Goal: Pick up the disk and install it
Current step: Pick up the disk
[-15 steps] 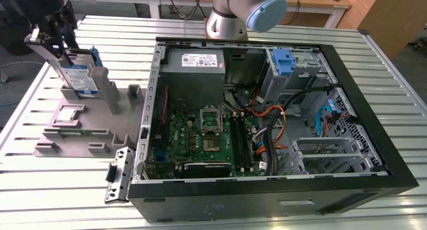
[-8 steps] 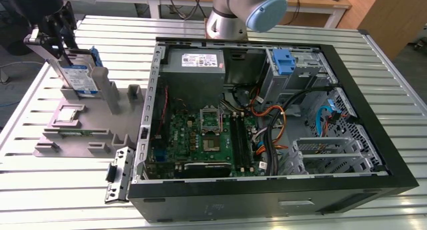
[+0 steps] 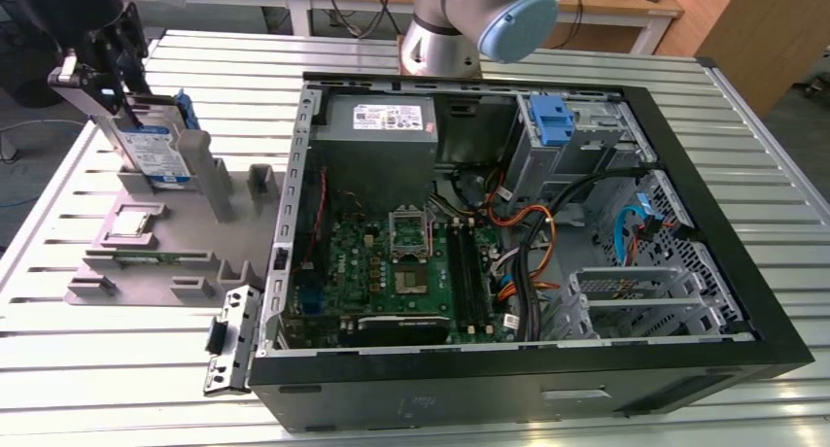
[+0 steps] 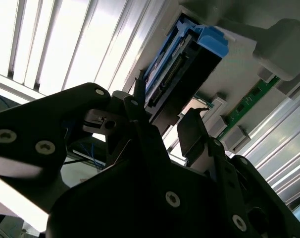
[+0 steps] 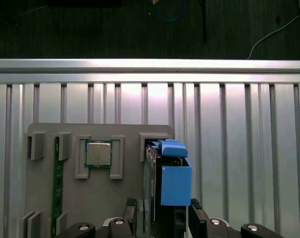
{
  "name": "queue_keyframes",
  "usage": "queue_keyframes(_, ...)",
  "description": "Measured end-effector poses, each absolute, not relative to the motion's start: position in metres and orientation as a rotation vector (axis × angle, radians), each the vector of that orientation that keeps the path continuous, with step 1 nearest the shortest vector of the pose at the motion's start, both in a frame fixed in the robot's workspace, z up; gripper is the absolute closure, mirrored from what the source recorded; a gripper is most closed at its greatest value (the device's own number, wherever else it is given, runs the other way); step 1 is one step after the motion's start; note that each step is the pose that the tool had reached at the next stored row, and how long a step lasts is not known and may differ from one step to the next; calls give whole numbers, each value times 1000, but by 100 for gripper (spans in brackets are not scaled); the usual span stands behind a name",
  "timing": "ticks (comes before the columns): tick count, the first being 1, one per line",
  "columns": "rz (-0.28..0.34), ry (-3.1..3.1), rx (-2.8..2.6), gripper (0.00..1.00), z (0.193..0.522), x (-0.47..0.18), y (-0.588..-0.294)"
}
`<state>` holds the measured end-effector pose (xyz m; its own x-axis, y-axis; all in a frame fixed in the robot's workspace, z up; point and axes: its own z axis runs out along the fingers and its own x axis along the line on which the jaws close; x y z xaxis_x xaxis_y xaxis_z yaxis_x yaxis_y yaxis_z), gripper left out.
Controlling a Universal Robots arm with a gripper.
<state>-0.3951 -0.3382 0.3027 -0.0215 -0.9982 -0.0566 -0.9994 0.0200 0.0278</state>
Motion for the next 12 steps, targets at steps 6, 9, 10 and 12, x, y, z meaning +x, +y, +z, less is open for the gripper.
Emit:
queue_keyframes(6, 93, 2207, -2205, 47, 303, -395, -338)
queue_keyframes(9, 94, 2205, -2207, 47, 303, -395, -337)
queue_keyframes(10, 94, 2205, -2207, 47, 303, -395, -337)
queue_keyframes(12, 94, 2205, -2207, 47, 303, -395, -337)
